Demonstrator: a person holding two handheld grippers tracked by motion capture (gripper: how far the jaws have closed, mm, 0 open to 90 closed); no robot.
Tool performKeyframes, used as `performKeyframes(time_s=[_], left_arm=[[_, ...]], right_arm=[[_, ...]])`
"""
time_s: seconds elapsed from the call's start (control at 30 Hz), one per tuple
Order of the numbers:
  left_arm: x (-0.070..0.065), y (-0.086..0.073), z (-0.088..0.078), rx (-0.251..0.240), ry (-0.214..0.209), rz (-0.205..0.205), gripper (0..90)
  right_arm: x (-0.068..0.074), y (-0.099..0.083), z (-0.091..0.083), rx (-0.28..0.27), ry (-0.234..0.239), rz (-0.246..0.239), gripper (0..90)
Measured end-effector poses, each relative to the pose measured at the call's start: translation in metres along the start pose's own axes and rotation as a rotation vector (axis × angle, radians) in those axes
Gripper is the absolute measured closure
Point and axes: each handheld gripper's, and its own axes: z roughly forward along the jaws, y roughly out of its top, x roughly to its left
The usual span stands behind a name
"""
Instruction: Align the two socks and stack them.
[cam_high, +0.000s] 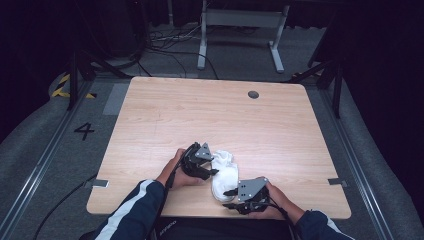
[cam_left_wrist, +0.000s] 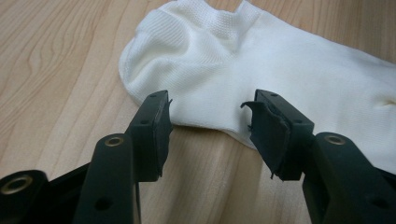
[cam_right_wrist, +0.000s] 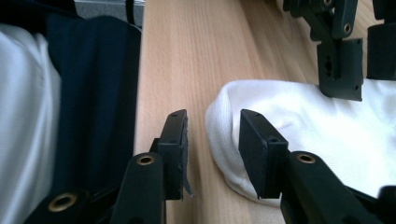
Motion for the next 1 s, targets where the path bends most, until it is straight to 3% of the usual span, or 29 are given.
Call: performKeyframes(time_s=[0.1, 0.27, 0.6, 0.73, 1.0], left_arm=[[0.002, -0.002, 0.000, -0.010, -0.016, -0.008, 47.8], [0.003, -0.003, 0.001, -0.017, -0.022, -0.027, 48.0], [0.004, -0.004, 0.001, -0.021, -0.030, -0.019, 47.9], [0.003, -0.004, 0.001, -0.024, -0.028, -0.020, 47.9], [-0.002, -0.001, 0.003, -0.020, -0.043, -0.002, 47.8]], right_arm=[[-0.002, -0.001, 0.007, 0.005, 0.002, -0.022, 64.2], [-0.007, -0.003, 0.009, -0.012, 0.010, 0.018, 69.5], [-0.013, -0.002, 0.012, -0.005, -0.037, 0.019, 82.3], [-0.015, -0.003, 0.008, -0.002, -0.016, 0.044, 83.4], [-0.008, -0.002, -0.003, -0.003, 0.010, 0.011, 84.0]])
